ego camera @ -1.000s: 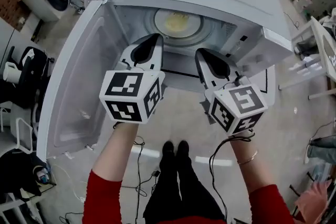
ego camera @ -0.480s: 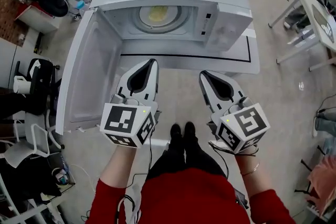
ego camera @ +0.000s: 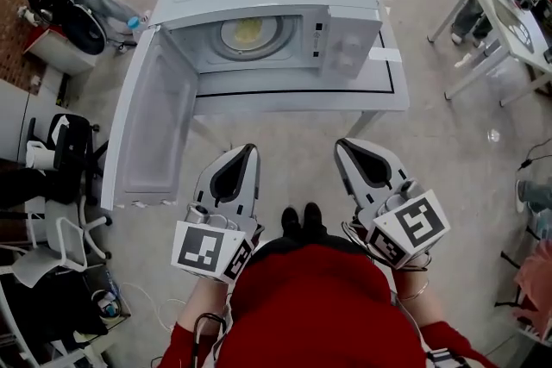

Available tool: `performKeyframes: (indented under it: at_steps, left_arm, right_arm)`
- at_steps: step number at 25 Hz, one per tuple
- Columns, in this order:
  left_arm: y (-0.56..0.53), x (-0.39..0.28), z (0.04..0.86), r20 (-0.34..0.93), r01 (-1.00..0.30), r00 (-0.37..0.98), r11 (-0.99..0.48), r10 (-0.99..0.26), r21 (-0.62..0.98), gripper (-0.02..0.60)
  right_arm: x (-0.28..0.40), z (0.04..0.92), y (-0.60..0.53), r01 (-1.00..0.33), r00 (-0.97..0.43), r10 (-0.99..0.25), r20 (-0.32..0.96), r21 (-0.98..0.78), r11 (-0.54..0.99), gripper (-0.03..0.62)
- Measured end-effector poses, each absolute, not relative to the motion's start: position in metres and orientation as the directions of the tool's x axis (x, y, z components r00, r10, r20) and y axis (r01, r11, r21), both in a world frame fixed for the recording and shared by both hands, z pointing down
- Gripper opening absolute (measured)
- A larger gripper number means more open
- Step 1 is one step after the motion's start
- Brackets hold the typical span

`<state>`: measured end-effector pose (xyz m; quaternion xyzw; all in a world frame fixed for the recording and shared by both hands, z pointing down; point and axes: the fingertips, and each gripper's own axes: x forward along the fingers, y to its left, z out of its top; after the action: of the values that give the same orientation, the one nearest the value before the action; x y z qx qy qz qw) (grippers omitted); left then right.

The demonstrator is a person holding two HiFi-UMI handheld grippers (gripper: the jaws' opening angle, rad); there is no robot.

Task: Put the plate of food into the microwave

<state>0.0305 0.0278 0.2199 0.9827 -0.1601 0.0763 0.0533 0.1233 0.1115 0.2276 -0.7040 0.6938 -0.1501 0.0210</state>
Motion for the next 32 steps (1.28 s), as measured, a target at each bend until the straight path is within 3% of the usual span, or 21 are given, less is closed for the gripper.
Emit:
performKeyframes:
  at_steps: [12, 32]
  left_arm:
    - [0.038, 0.020, 0.203, 0.098, -0.339, 0.940, -0.933, -0.328, 0.125, 0.008]
    - [0.037, 0.027, 0.208, 0.084, -0.363, 0.931, -0.925, -0.355, 0.114, 0.008]
  right_arm:
    - [0.122, 0.192, 0.116, -0.976, -0.031, -0.999, 0.011, -0.216, 0.028, 0.014]
    - [0.133, 0.199, 0.119, -0.992, -0.035, -0.999, 0.013, -0.122, 0.033, 0.014]
